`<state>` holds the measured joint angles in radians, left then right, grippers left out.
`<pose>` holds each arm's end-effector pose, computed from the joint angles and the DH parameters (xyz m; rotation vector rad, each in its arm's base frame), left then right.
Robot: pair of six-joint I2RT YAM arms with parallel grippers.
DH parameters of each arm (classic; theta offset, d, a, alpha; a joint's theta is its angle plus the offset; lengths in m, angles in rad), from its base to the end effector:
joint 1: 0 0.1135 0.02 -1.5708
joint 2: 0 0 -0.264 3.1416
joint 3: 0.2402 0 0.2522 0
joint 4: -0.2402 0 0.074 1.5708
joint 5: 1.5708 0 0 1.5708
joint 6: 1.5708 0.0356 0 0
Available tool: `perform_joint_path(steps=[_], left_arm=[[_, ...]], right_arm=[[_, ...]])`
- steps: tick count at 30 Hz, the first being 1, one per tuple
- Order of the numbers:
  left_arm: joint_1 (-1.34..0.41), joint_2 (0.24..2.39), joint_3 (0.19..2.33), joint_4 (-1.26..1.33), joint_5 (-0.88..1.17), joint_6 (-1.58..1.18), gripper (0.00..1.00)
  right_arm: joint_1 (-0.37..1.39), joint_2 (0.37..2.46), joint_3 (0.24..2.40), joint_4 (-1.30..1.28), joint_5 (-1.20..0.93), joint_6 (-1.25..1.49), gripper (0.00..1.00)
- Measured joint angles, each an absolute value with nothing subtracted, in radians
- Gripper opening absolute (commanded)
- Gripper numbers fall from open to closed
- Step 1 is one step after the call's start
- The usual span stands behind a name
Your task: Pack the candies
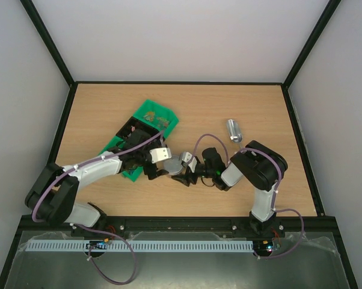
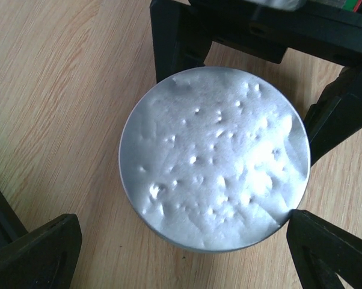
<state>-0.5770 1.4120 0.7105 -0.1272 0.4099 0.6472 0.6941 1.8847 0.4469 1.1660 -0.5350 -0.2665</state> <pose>0.2237 -0.1625 0.1833 1.5062 1.8146 -0.4562 0.2146 0.2022 0.1017 -1.1880 1.4527 0.7881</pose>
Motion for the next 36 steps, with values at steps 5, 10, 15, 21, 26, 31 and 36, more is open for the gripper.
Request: perform_joint_path(steps=[5, 10, 15, 21, 26, 31, 36], left_arm=[[-0.548, 1.412, 0.705, -0.132, 0.416, 0.647, 0.95], [-0.514, 1.410, 0.701, -0.140, 0.391, 0.676, 0.95], [-0.512, 1.355, 0.664, -0.154, 0.406, 0.746, 0.96], [-0.575, 1.370, 0.665, -0.142, 0.418, 0.730, 0.95], [-0.602, 1.410, 0.673, -0.116, 0.424, 0.687, 0.95], [-0.601, 1.439, 0.685, -0.099, 0.425, 0.645, 0.95], [-0.579, 1.456, 0.692, -0.104, 0.445, 0.628, 0.95]], right_arm=[[0.694, 1.882, 0.441, 1.171, -0.528, -0.266, 0.65], [0.696, 1.876, 0.430, 1.173, -0.534, -0.266, 0.64], [0.702, 1.874, 0.427, 1.173, -0.540, -0.258, 0.64], [0.702, 1.874, 0.427, 1.173, -0.540, -0.250, 0.63], [0.702, 1.874, 0.427, 1.173, -0.540, -0.250, 0.61], [0.701, 1.874, 0.427, 1.173, -0.538, -0.250, 0.59], [0.701, 1.871, 0.425, 1.173, -0.532, -0.258, 0.57]])
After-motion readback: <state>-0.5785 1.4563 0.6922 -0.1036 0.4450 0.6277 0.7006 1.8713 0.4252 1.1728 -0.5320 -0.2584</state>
